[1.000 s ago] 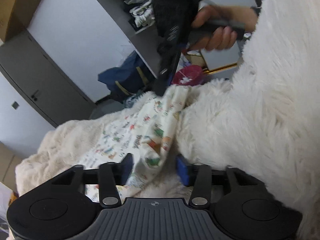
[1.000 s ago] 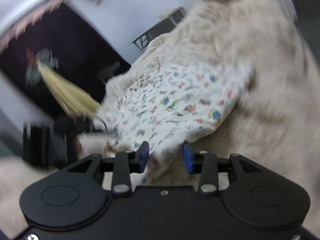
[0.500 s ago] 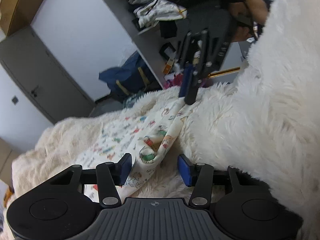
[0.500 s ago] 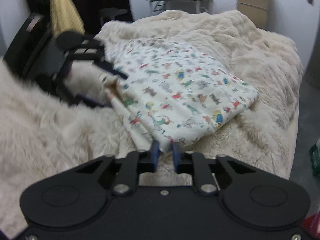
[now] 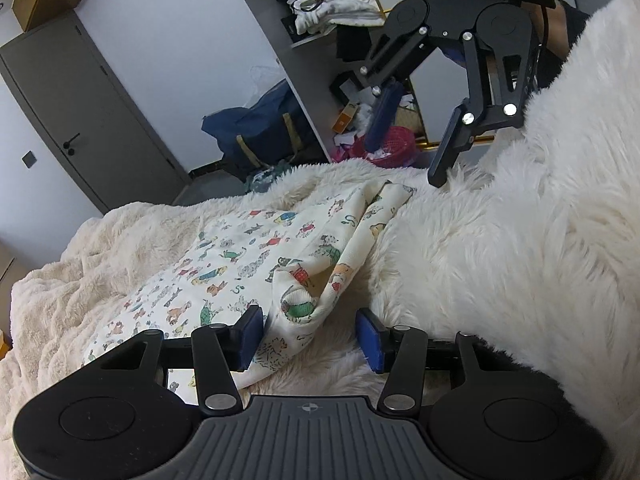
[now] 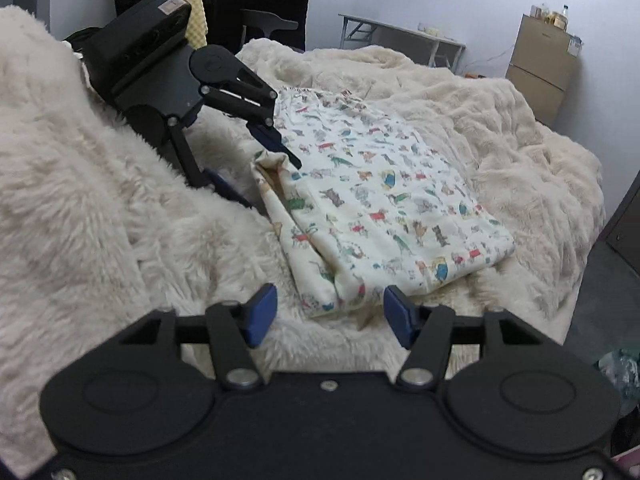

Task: Fold clothes

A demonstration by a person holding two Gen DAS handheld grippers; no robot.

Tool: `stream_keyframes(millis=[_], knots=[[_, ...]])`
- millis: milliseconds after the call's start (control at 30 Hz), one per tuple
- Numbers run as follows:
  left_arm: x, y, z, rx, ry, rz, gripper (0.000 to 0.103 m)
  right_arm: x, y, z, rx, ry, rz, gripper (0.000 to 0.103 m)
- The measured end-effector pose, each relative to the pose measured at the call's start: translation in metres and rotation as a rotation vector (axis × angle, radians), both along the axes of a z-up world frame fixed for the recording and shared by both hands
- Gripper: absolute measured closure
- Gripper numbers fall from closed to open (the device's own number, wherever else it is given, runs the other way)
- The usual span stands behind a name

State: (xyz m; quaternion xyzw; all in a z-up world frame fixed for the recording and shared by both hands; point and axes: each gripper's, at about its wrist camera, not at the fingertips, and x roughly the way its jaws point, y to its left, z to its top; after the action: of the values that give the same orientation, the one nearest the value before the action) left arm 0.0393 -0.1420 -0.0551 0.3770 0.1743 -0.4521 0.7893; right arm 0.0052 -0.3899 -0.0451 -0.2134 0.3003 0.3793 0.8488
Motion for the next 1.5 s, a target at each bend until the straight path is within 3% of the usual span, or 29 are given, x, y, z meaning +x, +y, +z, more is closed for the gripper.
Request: stream_keyframes(millis=[67, 167, 233, 467, 567, 667, 733, 800, 900, 967, 1000, 1200, 1267, 1333, 1433, 1500], knots=[[0.000, 0.000, 0.000, -0.001, 0.001, 0.001, 0.057, -0.001, 0.008, -0.004, -0.024, -0.016, 0.029, 0.047], [0.001, 0.001, 0.000, -0.003, -0.001, 0.003, 0.055, -0.002, 0.020, -0.012, -0.073, -0.026, 0.064, 0.062], [0.000, 0.001, -0.001, -0.003, -0.002, 0.005, 0.054, -0.002, 0.027, -0.017, -0.103, -0.033, 0.085, 0.097], [0.000, 0.002, -0.001, -0.005, 0.005, 0.011, 0.052, -0.009, 0.033, -0.018, -0.130, -0.009, 0.139, 0.103], [0.001, 0.002, -0.001, -0.007, 0.010, 0.014, 0.052, -0.016, 0.032, -0.014, -0.100, 0.026, 0.207, 0.103], [0.001, 0.002, -0.001, -0.007, 0.010, 0.015, 0.052, -0.020, 0.027, -0.007, -0.080, -0.009, 0.198, 0.102], [0.001, 0.002, -0.001, -0.007, 0.011, 0.015, 0.052, -0.016, 0.019, -0.002, -0.055, -0.050, 0.139, 0.077], [0.001, 0.002, -0.002, -0.007, 0.012, 0.016, 0.051, -0.012, 0.015, -0.003, -0.059, -0.100, 0.085, 0.061], [0.001, 0.002, -0.001, -0.006, 0.010, 0.016, 0.051, -0.004, 0.019, -0.010, -0.088, -0.100, 0.074, 0.061], [0.001, 0.002, -0.002, -0.006, 0.010, 0.016, 0.051, 0.002, 0.023, -0.017, -0.086, -0.078, 0.077, 0.068], [0.002, 0.001, -0.002, -0.006, 0.009, 0.016, 0.051, 0.005, 0.024, -0.021, -0.081, -0.054, 0.087, 0.099], [0.002, 0.001, -0.003, -0.006, 0.007, 0.017, 0.050, -0.001, 0.022, -0.018, -0.064, 0.009, 0.153, 0.102], [0.002, 0.001, -0.003, -0.008, 0.003, 0.018, 0.049, 0.001, 0.011, -0.012, -0.005, 0.010, 0.137, 0.089], [0.002, 0.001, -0.003, -0.009, -0.005, 0.020, 0.046, 0.003, -0.006, -0.004, 0.080, -0.018, 0.088, 0.055], [0.000, 0.001, -0.004, -0.010, -0.028, 0.016, 0.045, 0.018, -0.029, -0.004, 0.150, -0.024, -0.042, 0.055], [-0.003, 0.000, -0.004, -0.006, -0.057, 0.001, 0.047, 0.026, -0.033, -0.015, 0.063, -0.073, -0.123, 0.054]])
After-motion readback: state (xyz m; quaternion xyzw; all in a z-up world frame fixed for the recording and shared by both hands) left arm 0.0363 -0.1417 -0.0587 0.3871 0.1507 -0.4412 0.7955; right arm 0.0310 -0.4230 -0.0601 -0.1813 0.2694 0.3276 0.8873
